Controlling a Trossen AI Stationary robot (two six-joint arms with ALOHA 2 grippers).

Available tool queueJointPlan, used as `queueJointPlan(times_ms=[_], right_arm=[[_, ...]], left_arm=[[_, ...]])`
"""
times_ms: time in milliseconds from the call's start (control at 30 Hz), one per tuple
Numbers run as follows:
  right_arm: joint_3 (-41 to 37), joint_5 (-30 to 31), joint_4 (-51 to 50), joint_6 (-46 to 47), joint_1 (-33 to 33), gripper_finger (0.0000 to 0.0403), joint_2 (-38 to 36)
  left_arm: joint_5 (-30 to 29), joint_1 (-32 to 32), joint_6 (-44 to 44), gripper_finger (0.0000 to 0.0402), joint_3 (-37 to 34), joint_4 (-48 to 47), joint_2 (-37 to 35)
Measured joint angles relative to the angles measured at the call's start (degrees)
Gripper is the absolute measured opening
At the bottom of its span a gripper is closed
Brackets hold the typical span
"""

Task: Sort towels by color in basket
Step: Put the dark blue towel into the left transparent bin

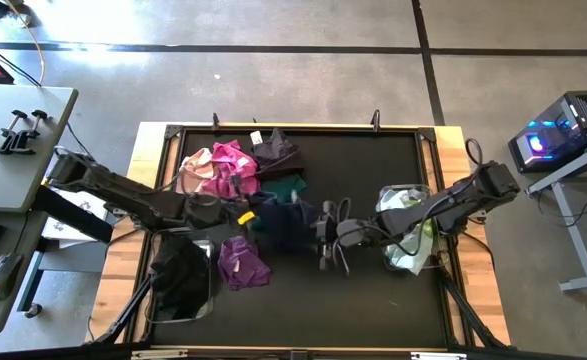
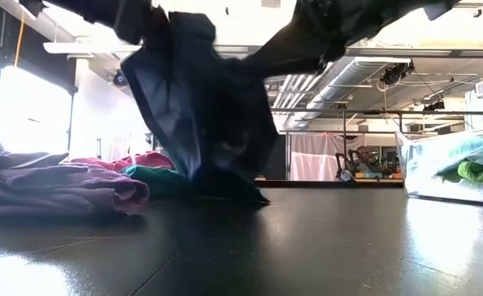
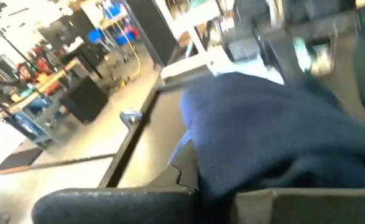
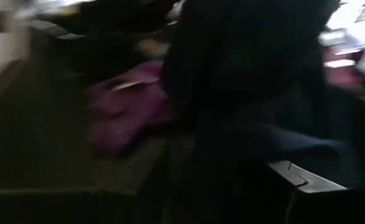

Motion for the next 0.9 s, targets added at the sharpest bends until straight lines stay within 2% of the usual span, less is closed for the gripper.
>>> queueJointPlan(times_ms=[100, 233, 367, 567, 733, 800, 900], right_arm=[[0.00, -2.30, 2.59, -1.00, -0.46, 0.0181, 1.20], [0.00, 3.73, 5.57, -6.23, 0.09, 0.0181, 2.23], [0.00, 6.17, 9.38, -13.20, 2.65, 0.0181, 2.25], [0.00, 7.42, 11.80, -17.97, 8.24, 0.0181, -0.33], [0.00, 13.50, 19.17, -21.54, 9.09, 0.0181, -1.49], [0.00, 12.97, 21.37, -21.47, 6.78, 0.0181, -1.53], [0.00, 6.75, 21.95, -17.27, 1.88, 0.0181, -0.82]], left_arm=[[0.01, 0.00, 0.04, 0.0002, 0.02, 0.11, -3.33], [0.56, 0.00, 0.09, 0.0001, 0.02, 1.20, -7.61], [0.91, 0.02, 0.09, 0.0001, 0.02, 0.54, -10.25], [0.81, 0.77, 0.98, 0.0001, 0.04, -1.68, -10.72], [2.20, 1.07, 1.15, 0.0001, 0.04, -1.94, -8.56], [4.74, 1.05, 1.79, 0.0001, 0.04, -0.03, -7.44], [8.50, 1.05, 2.97, 0.0001, 0.04, 2.10, -5.82]])
